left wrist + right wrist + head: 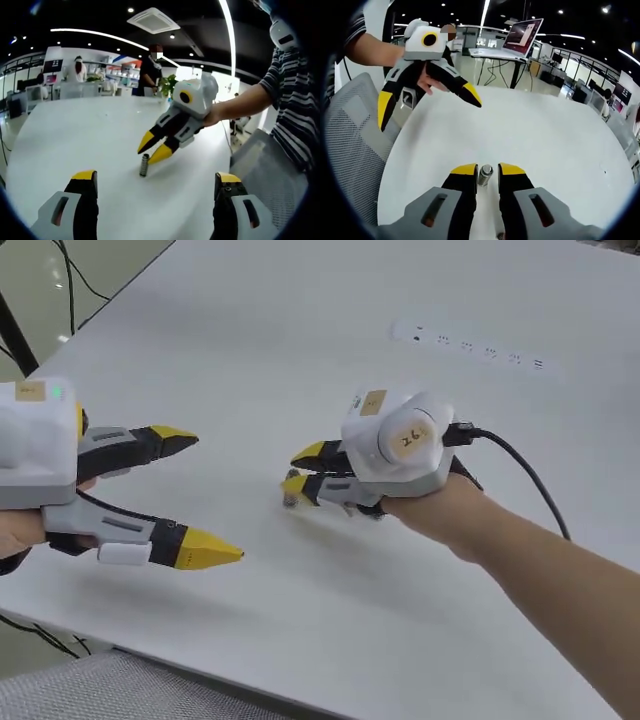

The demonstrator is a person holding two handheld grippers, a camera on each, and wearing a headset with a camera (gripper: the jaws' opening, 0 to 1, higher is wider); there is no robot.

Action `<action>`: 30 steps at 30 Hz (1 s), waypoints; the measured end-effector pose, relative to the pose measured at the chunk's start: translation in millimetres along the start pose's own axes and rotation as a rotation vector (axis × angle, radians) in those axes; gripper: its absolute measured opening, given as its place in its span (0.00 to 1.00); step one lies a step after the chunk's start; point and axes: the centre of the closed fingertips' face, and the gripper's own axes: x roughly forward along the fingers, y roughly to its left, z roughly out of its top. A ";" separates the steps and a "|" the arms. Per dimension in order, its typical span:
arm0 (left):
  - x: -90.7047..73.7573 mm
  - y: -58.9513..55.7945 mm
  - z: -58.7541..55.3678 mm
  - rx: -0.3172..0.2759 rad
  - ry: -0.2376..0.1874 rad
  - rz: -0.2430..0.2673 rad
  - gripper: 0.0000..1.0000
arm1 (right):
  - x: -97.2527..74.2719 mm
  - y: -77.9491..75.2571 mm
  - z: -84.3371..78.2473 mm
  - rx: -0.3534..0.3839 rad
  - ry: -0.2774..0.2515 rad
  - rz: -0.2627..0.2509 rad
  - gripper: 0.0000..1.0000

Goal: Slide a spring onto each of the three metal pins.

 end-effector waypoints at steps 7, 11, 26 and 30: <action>4.6 0.2 8.9 0.017 0.001 -0.003 0.94 | -12.8 -4.4 10.4 0.055 -0.051 -0.017 0.17; 7.3 -0.3 14.0 0.025 0.001 -0.006 0.94 | -22.5 -5.3 14.2 0.084 -0.080 -0.023 0.19; 17.2 -6.2 26.8 0.044 0.003 -0.026 0.94 | -62.8 -9.2 8.3 0.157 -0.143 -0.071 0.32; 19.2 -6.2 29.3 0.046 0.003 -0.030 0.94 | -74.7 -8.7 4.3 0.177 -0.160 -0.086 0.36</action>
